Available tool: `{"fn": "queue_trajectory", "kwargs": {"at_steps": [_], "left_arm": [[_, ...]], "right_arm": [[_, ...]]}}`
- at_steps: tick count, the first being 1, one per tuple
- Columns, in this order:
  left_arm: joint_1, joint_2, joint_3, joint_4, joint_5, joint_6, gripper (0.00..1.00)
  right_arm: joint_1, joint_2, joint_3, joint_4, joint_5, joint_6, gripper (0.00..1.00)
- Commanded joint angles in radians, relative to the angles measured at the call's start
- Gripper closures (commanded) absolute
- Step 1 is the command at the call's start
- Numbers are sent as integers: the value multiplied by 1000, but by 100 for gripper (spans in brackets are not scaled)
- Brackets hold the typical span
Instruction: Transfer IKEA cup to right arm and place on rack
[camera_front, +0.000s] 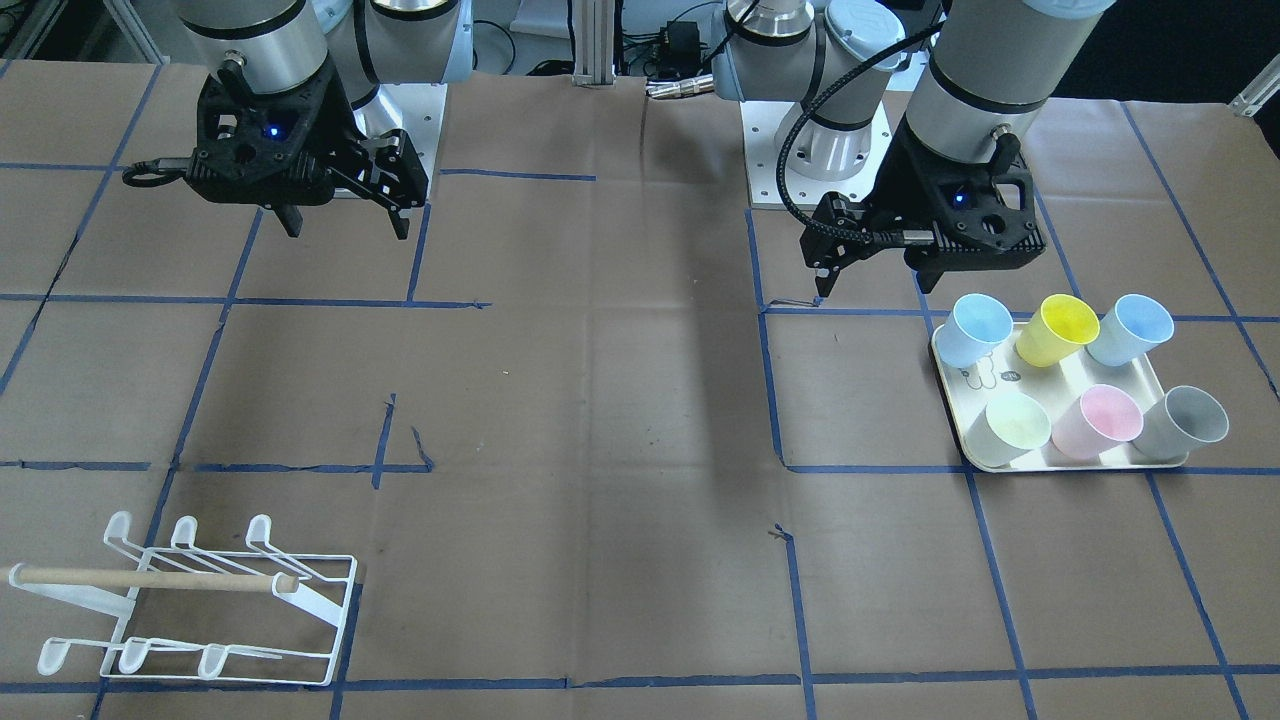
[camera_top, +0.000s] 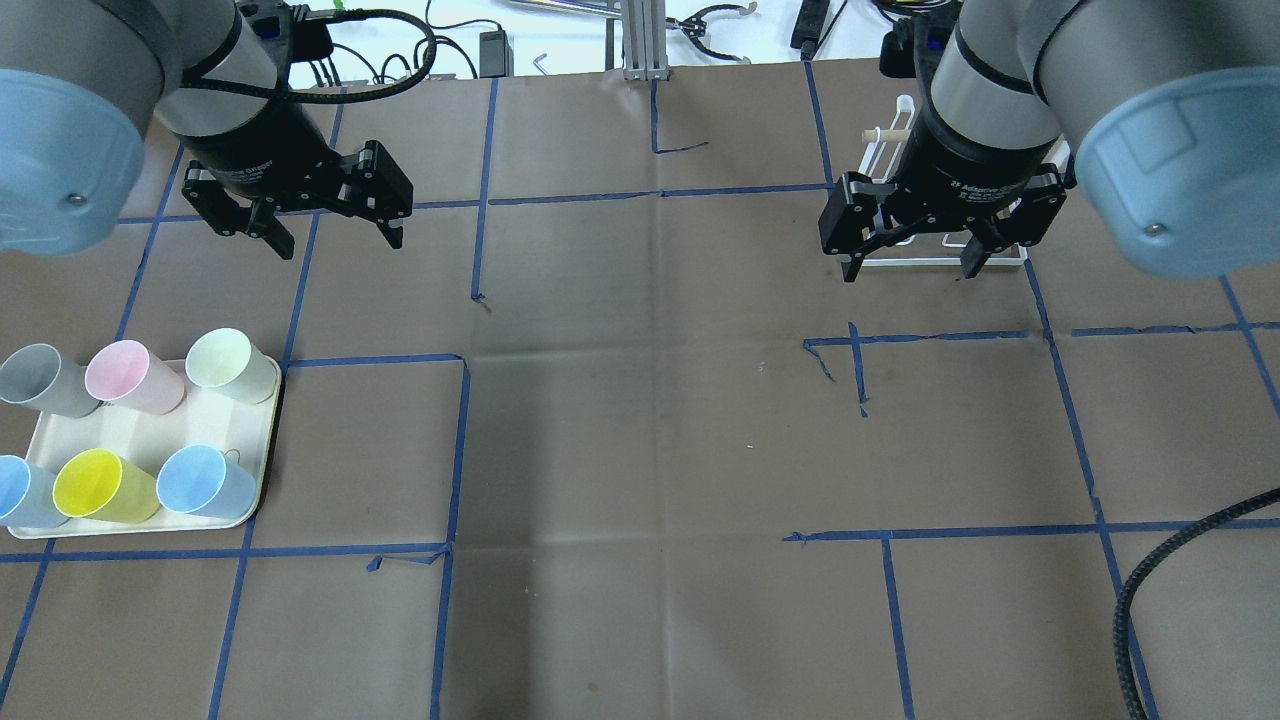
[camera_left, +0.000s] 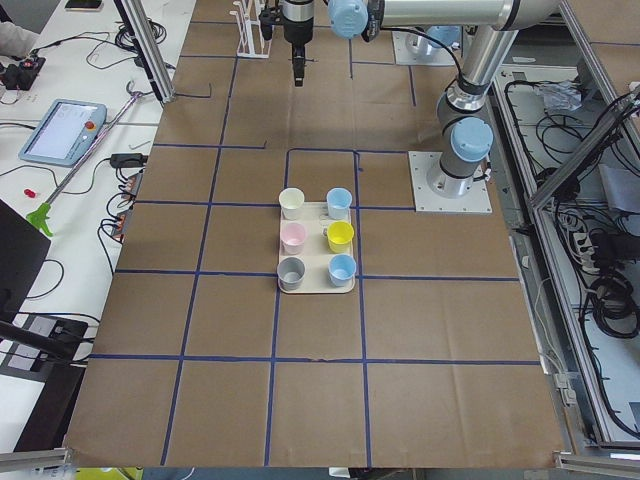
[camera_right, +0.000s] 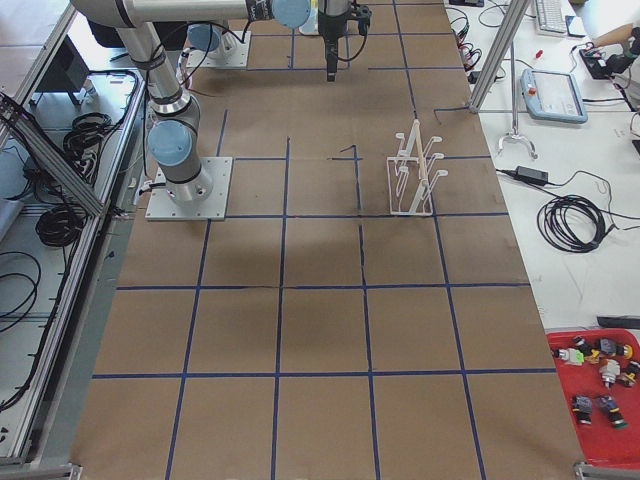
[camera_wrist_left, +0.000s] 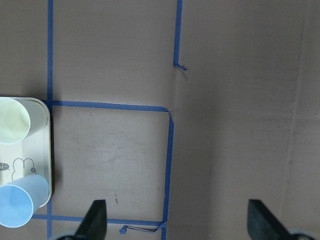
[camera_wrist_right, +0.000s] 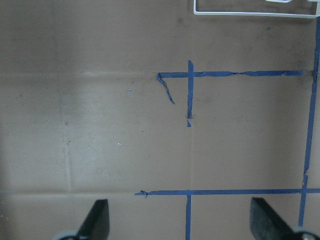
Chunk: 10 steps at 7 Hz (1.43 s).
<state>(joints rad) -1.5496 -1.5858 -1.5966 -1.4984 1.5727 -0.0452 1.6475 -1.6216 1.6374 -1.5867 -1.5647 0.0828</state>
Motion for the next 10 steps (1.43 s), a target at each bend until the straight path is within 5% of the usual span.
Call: {"fn": "queue_trajectory", "kwargs": {"at_steps": [1, 5, 10], "left_arm": [[19, -2, 1, 10, 12, 69, 0], [430, 10, 0, -3, 6, 570, 0], [470, -19, -184, 145, -8, 547, 1]], "right_arm": [[0, 0, 1, -1, 0, 0, 0], [0, -6, -4, 10, -3, -2, 0], [3, 2, 4, 2, 5, 6, 0]]}}
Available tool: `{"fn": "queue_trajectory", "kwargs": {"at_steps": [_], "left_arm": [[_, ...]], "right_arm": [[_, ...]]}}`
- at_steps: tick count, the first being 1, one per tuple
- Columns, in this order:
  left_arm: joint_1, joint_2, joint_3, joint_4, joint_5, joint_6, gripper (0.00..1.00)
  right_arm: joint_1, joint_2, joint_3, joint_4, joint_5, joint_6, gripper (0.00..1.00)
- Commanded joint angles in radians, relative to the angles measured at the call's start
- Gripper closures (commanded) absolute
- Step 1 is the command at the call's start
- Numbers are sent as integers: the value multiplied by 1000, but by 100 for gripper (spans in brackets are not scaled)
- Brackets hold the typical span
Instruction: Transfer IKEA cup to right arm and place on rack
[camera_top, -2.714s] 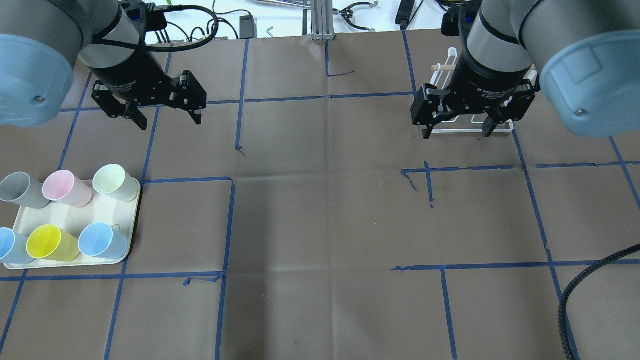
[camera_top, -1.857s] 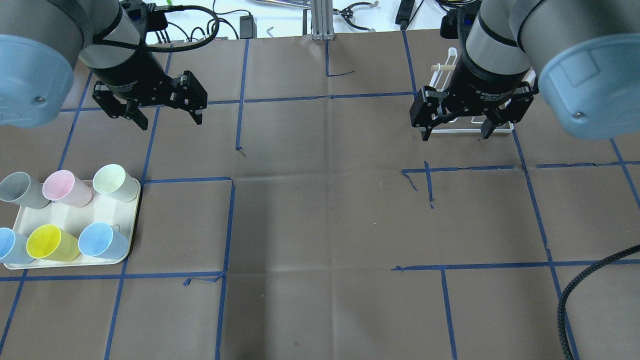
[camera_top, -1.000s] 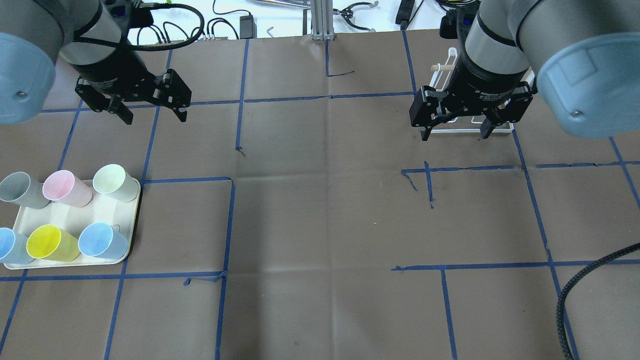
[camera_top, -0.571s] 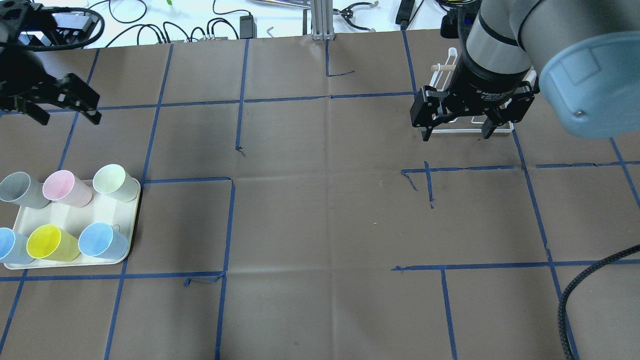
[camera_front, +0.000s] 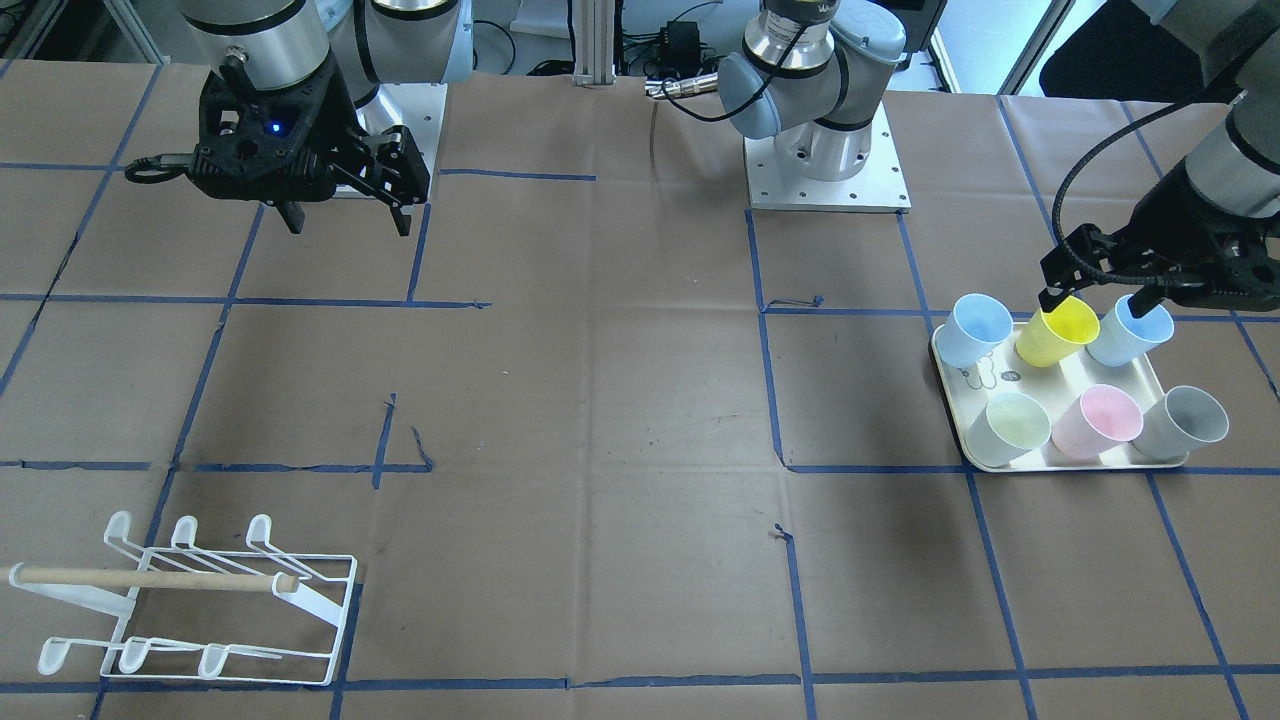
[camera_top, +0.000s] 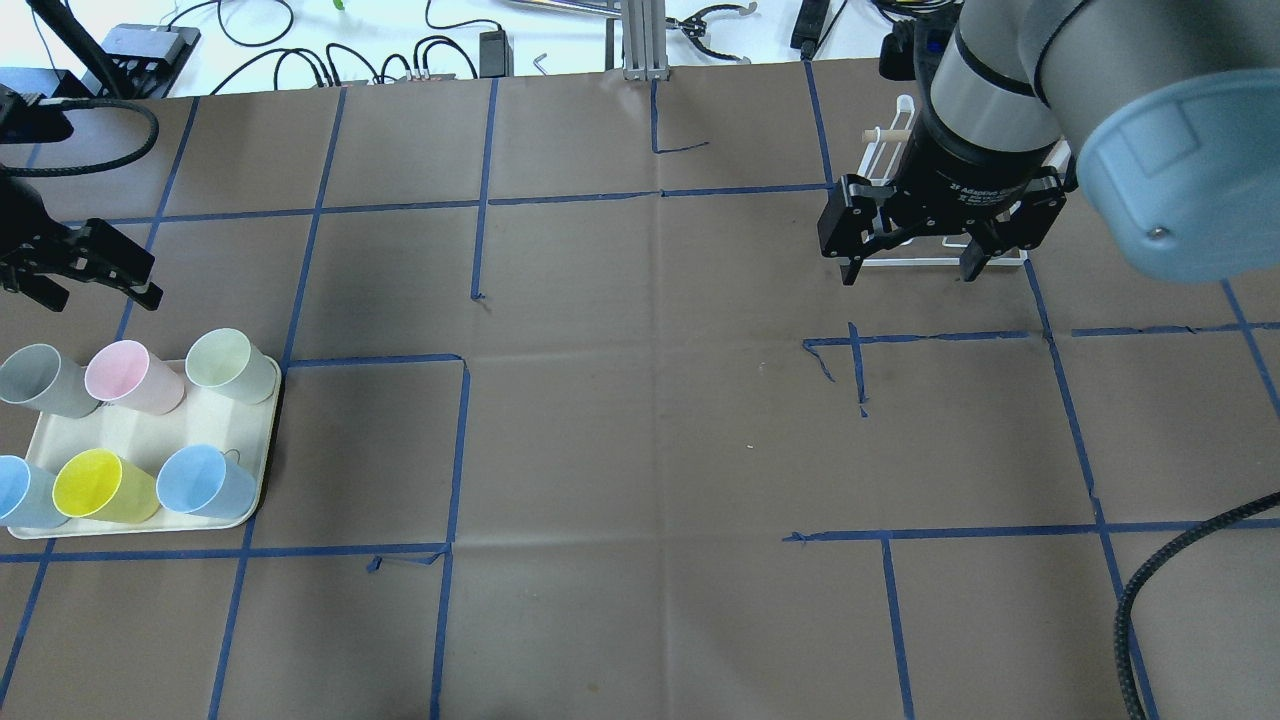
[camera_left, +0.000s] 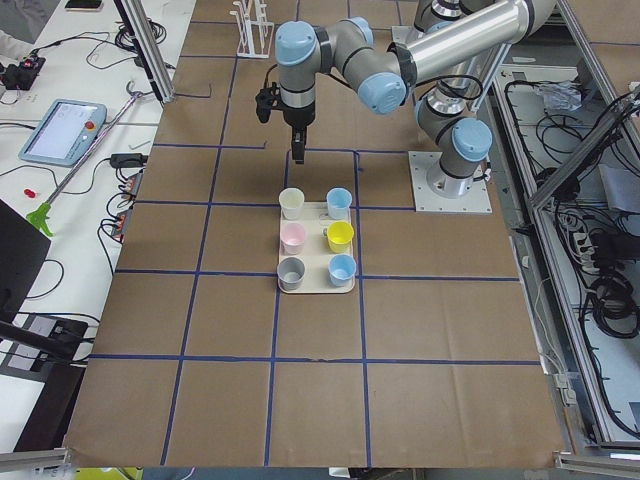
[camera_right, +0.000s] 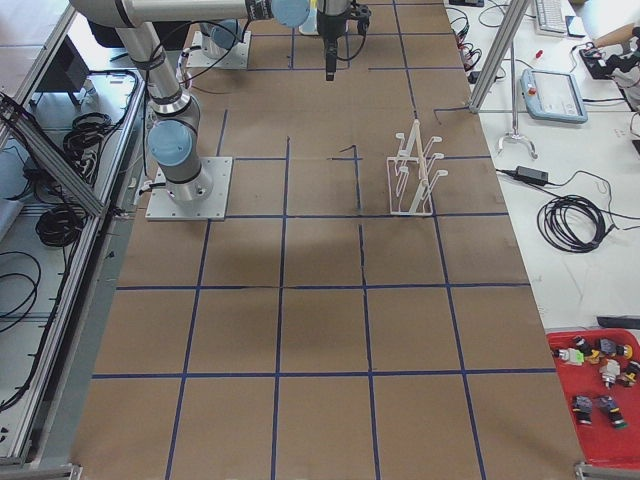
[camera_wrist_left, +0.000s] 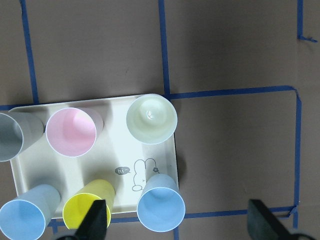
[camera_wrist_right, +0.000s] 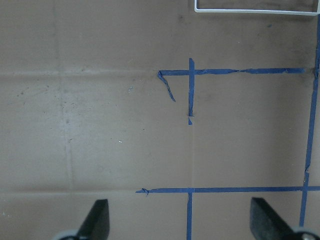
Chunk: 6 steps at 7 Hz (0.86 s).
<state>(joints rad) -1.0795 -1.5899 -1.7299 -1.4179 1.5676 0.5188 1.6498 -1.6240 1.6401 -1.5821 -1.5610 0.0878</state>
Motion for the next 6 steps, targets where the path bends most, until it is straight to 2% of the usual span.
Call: {"fn": "queue_trajectory", "kwargs": {"at_steps": [1, 3, 6], "left_arm": [[1, -19, -110, 158, -7, -17, 1], [-26, -63, -215, 360, -8, -19, 1], [-56, -160, -244, 488, -8, -20, 1]], "right_arm": [[1, 3, 1, -1, 1, 3, 0], [-1, -2, 1, -1, 1, 4, 0], [1, 4, 4, 1, 1, 6, 0]]}}
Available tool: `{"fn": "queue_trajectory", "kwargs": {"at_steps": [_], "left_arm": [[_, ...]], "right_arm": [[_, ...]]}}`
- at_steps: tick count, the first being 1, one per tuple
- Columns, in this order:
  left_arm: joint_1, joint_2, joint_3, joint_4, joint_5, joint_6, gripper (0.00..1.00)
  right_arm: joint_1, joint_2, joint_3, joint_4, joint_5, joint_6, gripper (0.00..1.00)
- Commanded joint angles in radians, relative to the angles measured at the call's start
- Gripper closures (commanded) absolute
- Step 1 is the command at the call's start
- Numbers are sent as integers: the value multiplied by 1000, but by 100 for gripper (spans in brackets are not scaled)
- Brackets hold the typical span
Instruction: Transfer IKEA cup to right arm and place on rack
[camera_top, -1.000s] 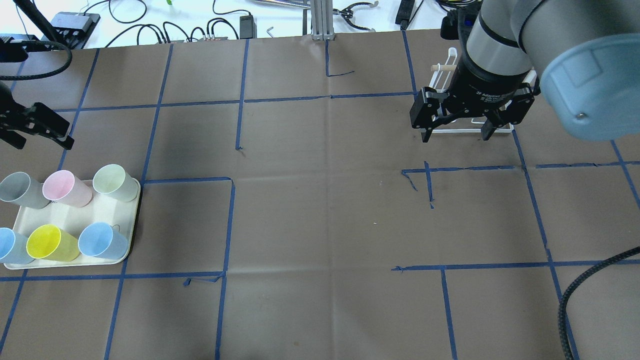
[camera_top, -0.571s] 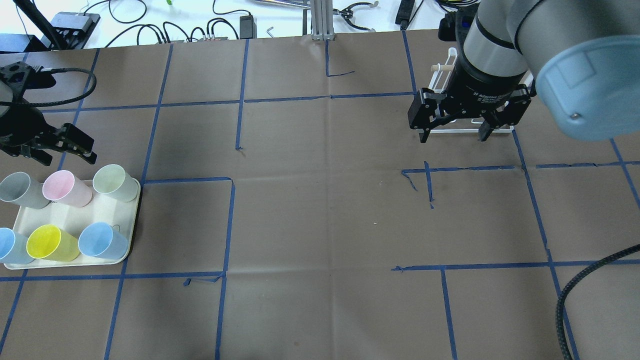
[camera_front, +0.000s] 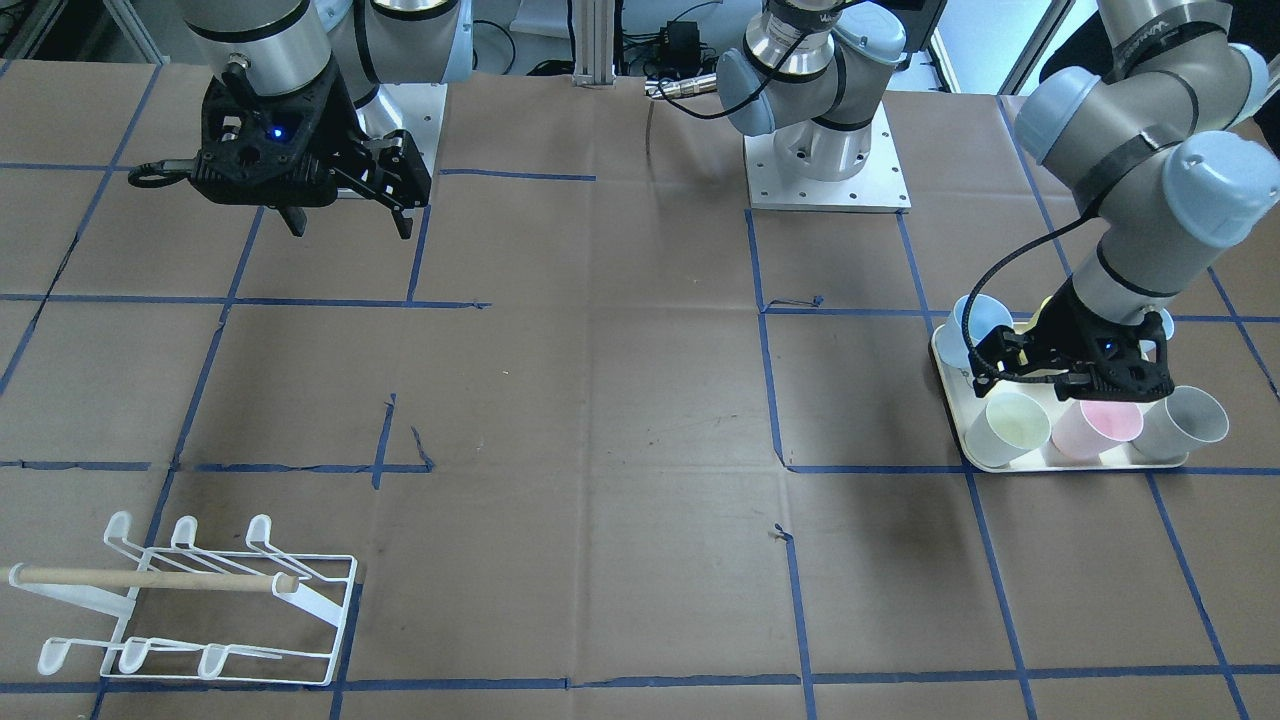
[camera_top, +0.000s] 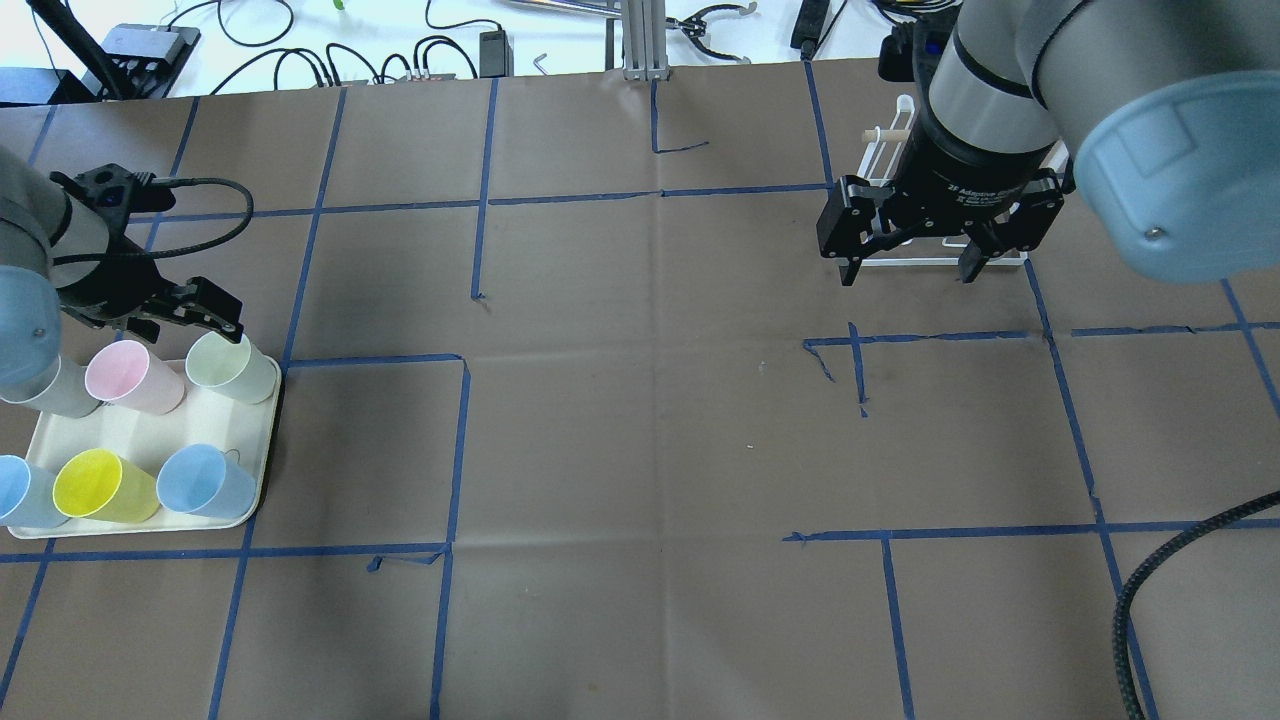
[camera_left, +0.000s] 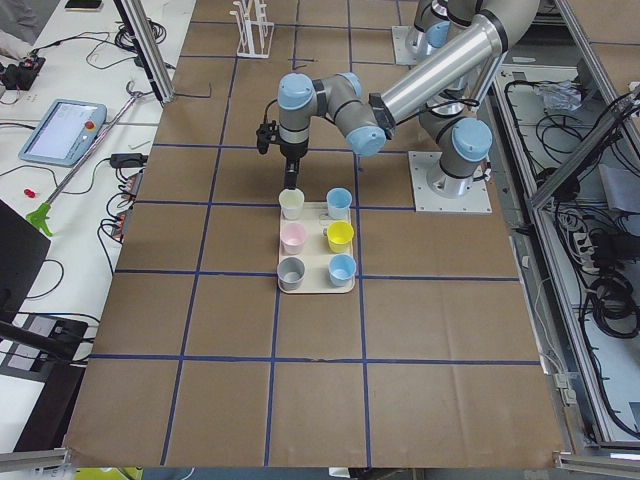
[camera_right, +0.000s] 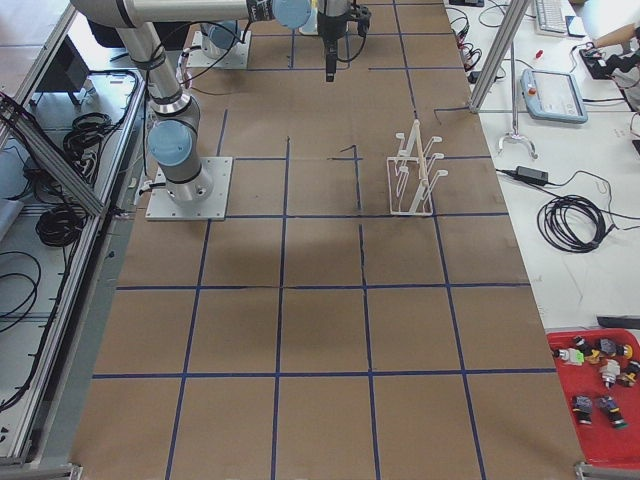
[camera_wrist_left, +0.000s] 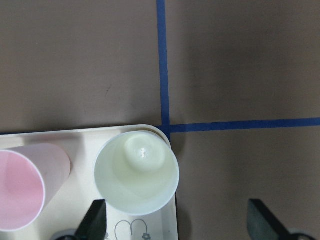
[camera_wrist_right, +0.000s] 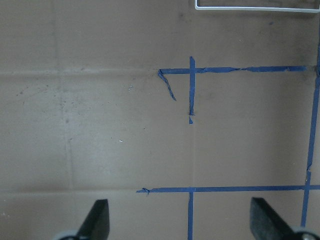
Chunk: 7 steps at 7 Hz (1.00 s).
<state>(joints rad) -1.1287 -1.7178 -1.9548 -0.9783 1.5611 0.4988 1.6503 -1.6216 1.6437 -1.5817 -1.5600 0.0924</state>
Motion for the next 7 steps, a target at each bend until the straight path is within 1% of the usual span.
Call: {"fn": "queue_trajectory", "kwargs": {"at_steps": [1, 2, 4, 5, 6, 7], "left_arm": [[-6, -57, -54, 123, 2, 3, 1], [-5, -80, -70, 165, 8, 7, 1], [1, -91, -69, 165, 14, 15, 1], [3, -89, -61, 165, 16, 17, 1], [4, -91, -59, 162, 16, 18, 22], [4, -88, -58, 152, 16, 14, 59]], "right_arm": [[-1, 2, 1, -3, 0, 1, 0], [0, 0, -1, -3, 0, 1, 0], [-1, -6, -1, -15, 8, 1, 0], [0, 8, 1, -29, 64, 3, 0], [0, 12, 16, -114, 99, 3, 0], [0, 12, 74, -218, 101, 4, 0]]}}
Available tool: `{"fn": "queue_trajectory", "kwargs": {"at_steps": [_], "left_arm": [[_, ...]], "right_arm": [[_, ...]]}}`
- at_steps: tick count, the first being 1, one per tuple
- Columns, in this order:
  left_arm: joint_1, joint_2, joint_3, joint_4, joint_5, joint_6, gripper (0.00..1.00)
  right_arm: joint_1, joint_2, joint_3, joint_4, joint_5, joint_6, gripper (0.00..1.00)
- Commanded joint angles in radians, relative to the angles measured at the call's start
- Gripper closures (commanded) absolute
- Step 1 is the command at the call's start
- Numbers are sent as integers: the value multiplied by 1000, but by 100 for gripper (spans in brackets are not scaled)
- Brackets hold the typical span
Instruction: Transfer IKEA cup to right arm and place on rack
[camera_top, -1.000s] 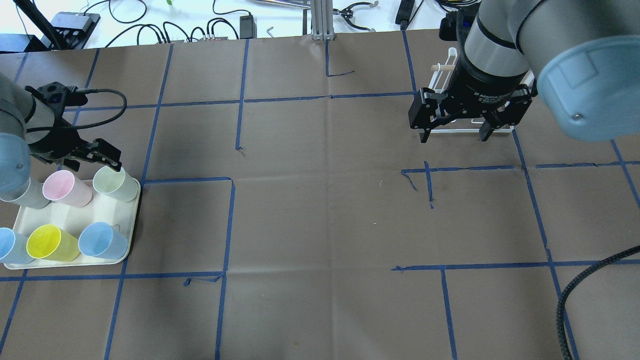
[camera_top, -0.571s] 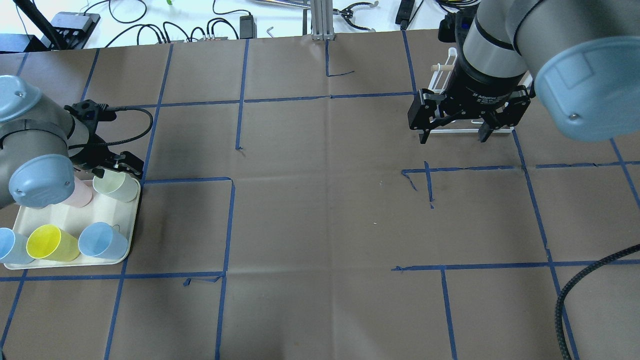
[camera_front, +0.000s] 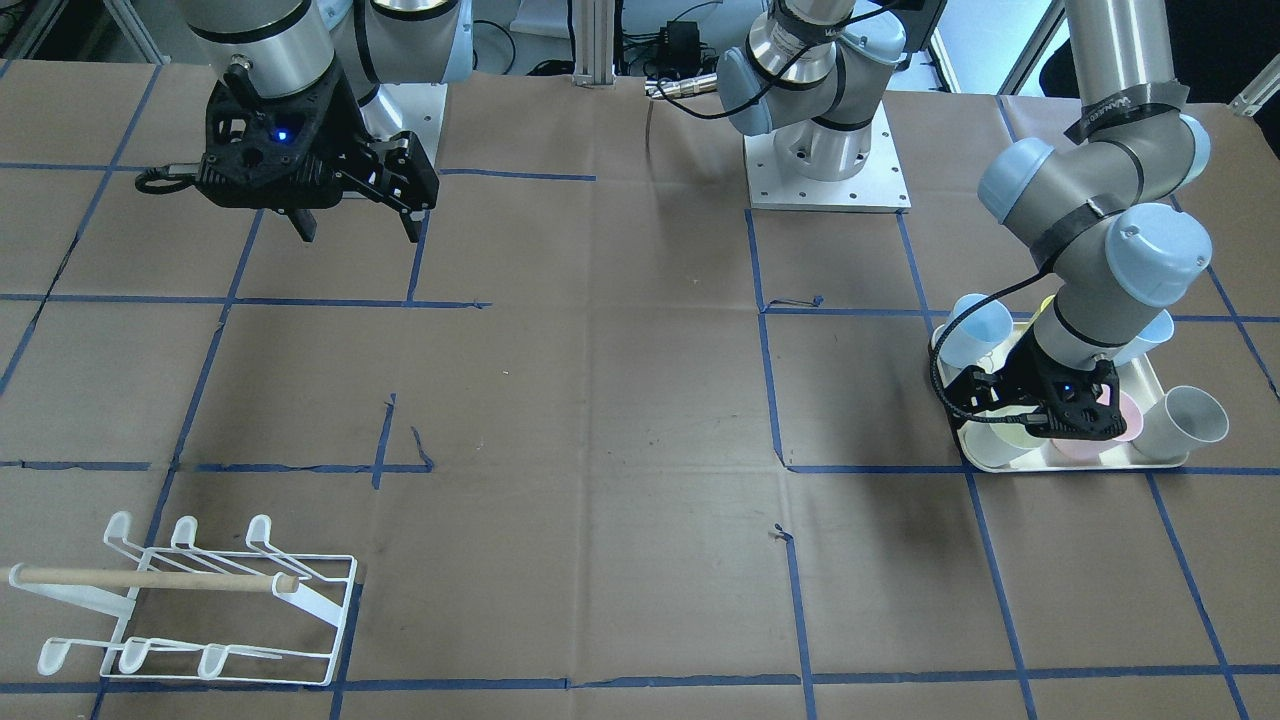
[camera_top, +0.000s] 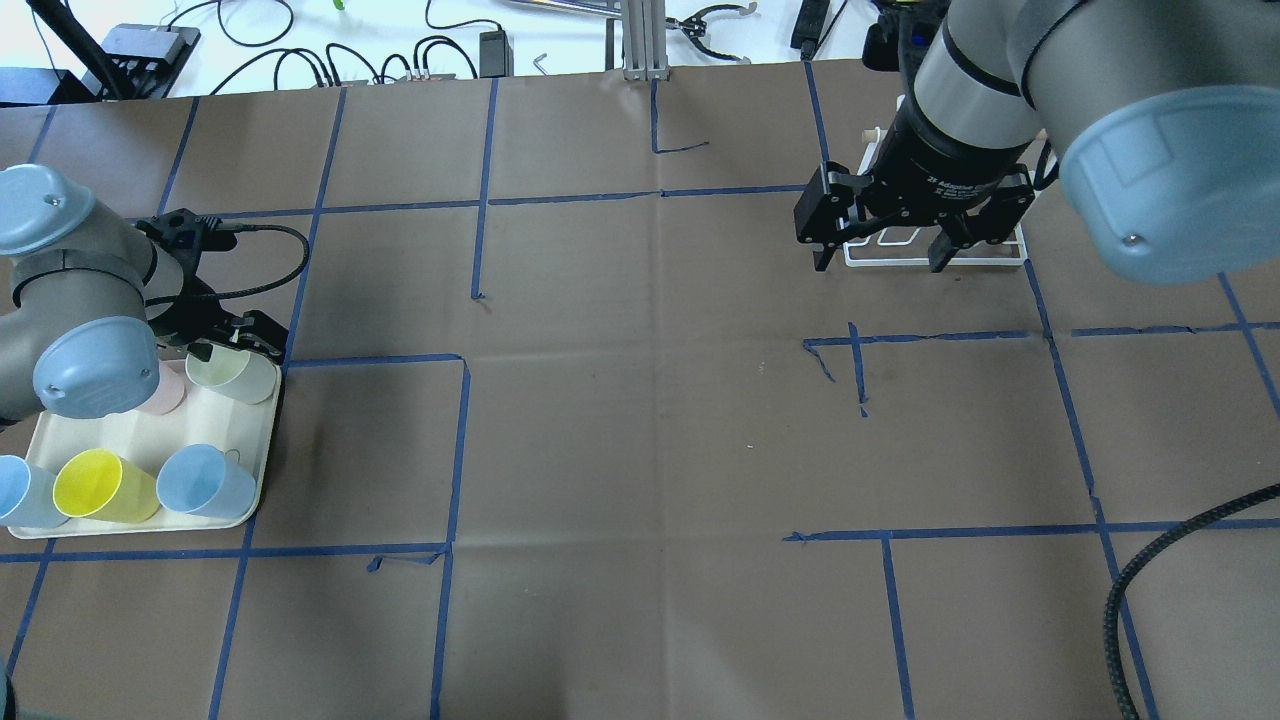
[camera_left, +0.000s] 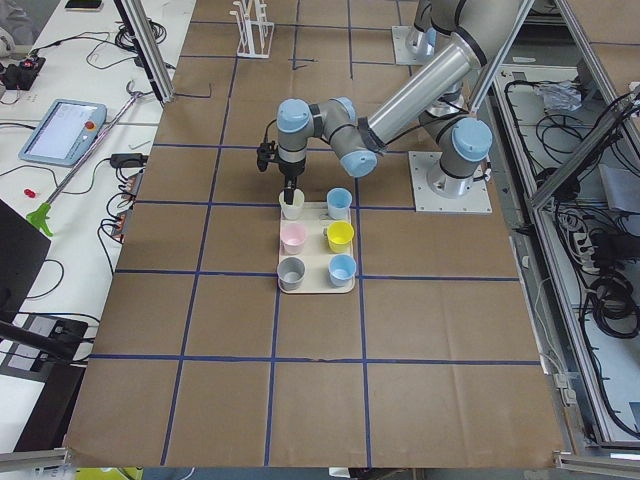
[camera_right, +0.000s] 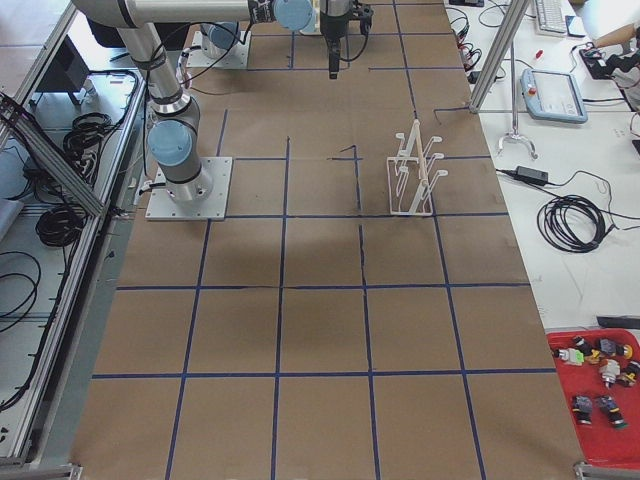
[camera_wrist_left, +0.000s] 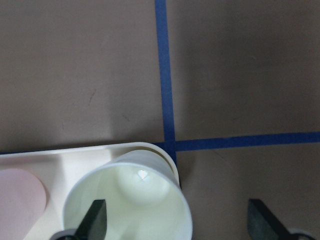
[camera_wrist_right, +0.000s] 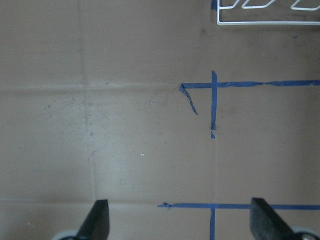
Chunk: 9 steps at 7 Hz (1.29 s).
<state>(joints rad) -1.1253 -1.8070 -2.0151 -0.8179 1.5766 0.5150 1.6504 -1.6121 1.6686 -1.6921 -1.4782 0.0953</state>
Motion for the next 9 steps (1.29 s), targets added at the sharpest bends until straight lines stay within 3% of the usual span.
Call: {"fn": "queue_trajectory", "kwargs": {"at_steps": [1, 3, 4, 5, 7, 9], "left_arm": [[1, 6, 3, -18, 0, -4, 84], [2, 20, 7, -55, -9, -9, 98], [5, 29, 12, -70, -7, -7, 100], [10, 64, 18, -98, -3, -4, 100], [6, 156, 172, -406, 2, -9, 100], [-22, 123, 454, -729, -3, -38, 100]], "right_arm": [[-1, -3, 122, -255, 56, 10, 0], [0, 3, 231, -546, 192, 84, 0], [0, 3, 297, -712, 281, 137, 0], [0, 0, 365, -868, 306, 255, 0], [3, -2, 448, -1160, 376, 541, 0], [3, 0, 529, -1408, 426, 888, 0]]}}
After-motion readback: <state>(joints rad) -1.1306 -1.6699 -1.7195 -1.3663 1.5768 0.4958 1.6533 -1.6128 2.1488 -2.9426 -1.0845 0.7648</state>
